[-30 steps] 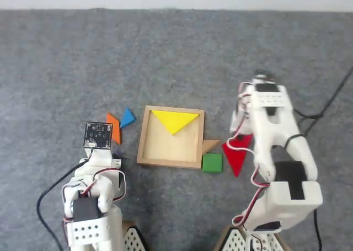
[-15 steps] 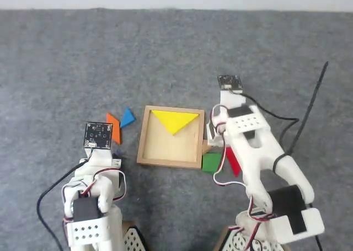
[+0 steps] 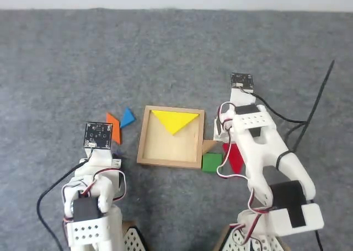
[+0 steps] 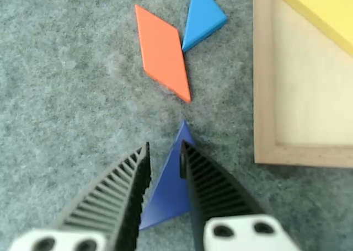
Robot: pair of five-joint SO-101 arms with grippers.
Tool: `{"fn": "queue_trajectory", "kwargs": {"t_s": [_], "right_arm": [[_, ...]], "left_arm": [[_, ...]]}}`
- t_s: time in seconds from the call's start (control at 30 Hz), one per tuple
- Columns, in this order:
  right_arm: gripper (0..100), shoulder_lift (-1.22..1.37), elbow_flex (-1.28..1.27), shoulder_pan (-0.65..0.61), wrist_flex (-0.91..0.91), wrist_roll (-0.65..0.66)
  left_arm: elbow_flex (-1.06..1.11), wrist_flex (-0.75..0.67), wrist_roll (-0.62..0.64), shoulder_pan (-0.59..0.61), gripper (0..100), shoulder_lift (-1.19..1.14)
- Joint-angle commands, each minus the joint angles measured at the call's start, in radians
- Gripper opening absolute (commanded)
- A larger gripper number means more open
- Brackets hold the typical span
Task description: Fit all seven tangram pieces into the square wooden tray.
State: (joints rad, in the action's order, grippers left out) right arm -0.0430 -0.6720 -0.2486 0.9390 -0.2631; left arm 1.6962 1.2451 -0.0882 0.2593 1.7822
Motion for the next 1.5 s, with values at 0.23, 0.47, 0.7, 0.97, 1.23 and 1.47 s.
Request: {"fn": "queue_trajectory", "kwargs": {"t_s": [0.23, 0.47, 0.7, 0.97, 1.23, 1.47], "right_arm": [[24.5, -0.308, -0.043, -0.013, 0.154, 0.018], [24.5, -0.363, -0.272, -0.070, -0.142, 0.057], [24.6, -0.119, -0.195, -0.022, -0.162, -0.086], [24.6, 0.027, -0.049, -0.019, 0.001, -0.124], [24.6, -0.104, -0.066, -0.013, 0.053, -0.049], [24.6, -0.374, -0.126, 0.018, 0.071, 0.012]], "left_arm": [[-0.013, 0.003, -0.005, -0.002, 9, 0.014], [-0.013, 0.003, -0.005, -0.002, 9, 0.014], [-0.013, 0.003, -0.005, -0.002, 9, 0.014], [-0.013, 0.003, -0.005, -0.002, 9, 0.014], [-0.013, 0.003, -0.005, -0.002, 9, 0.014], [-0.013, 0.003, -0.005, -0.002, 9, 0.014]]}}
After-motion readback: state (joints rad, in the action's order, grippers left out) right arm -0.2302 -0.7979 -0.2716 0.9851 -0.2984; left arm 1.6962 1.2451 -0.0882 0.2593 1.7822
